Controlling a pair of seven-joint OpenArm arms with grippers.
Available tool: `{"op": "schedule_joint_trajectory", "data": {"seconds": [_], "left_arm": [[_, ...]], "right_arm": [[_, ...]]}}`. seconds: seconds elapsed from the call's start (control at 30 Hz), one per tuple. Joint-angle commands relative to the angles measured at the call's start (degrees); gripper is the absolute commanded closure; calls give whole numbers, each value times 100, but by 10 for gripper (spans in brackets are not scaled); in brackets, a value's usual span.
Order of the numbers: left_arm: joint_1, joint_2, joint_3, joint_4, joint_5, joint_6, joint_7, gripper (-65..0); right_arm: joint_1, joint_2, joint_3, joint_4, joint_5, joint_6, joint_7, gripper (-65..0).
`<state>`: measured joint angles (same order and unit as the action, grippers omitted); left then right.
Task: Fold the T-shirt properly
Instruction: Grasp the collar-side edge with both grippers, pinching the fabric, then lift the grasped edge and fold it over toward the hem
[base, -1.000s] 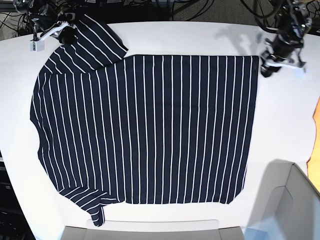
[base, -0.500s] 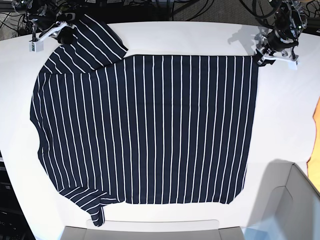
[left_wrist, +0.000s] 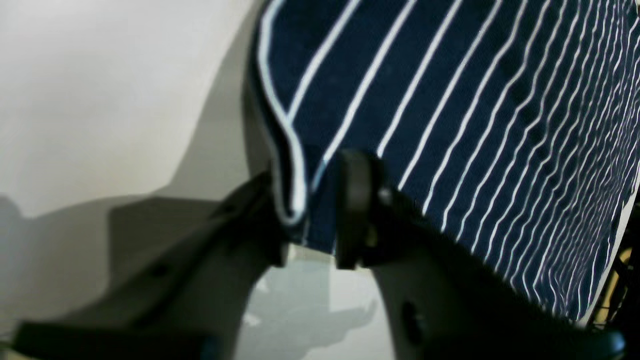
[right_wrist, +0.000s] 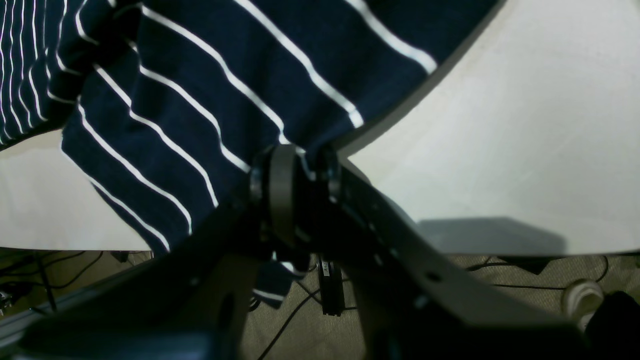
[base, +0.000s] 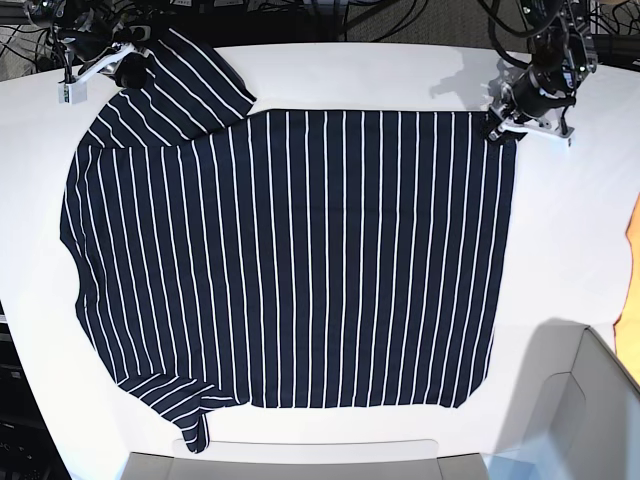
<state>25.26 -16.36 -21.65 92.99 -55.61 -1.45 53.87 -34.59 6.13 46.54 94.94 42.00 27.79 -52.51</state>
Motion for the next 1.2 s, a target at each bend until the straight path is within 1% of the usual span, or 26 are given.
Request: {"op": "schedule_joint_trajectory", "data": {"seconds": [0.0, 0.03, 0.07, 0.17, 0.23, 0.37, 0.47, 0.63, 0.83, 1.03, 1.07, 1.1, 1.17], "left_arm": [[55, -48, -11, 6, 133, 106, 51, -67], [55, -48, -11, -2, 142, 106, 33, -29], [55, -48, -11, -2, 142, 106, 24, 0], [63, -48, 7, -2, 142, 106, 24, 0], [72, -48, -2, 24, 124, 106, 24, 0], [151, -48, -20, 261, 107, 106, 24, 0], [380, -48, -28, 701, 107, 106, 7, 0], [608, -48, -64, 1237, 107, 115, 7, 0], [679, 137, -776, 1510, 98, 115, 86, 0], [503, 137, -855, 1536, 89, 115, 86, 0], [398, 137, -855, 1536, 89, 115, 121, 0], [292, 146, -855, 1536, 89, 141, 244, 0], [72, 155, -855, 1519, 98, 159, 517, 0]], "right_arm": [[0, 42, 9, 32, -178, -32, -142, -28], [43, 42, 9, 32, -178, -32, -142, 0], [79, 42, 1, 32, -187, -32, -142, 0], [140, 42, -70, 32, -187, -32, -142, 0], [123, 121, -149, 58, -187, -32, -142, 0], [105, 156, -52, 234, -169, -32, -125, 0], [52, 121, 361, 603, -151, -23, -133, 0], [-88, 103, 721, 1210, -143, -23, -133, 0], [-80, 130, 1275, 1614, -134, -14, -133, 0], [158, 156, 1249, 1851, -178, -14, -160, 0], [246, 165, 1240, 1860, -178, -14, -265, 0], [360, 183, 1179, 1860, -195, -14, -380, 0], [527, 270, 1020, 1860, -371, -14, -441, 0]]}}
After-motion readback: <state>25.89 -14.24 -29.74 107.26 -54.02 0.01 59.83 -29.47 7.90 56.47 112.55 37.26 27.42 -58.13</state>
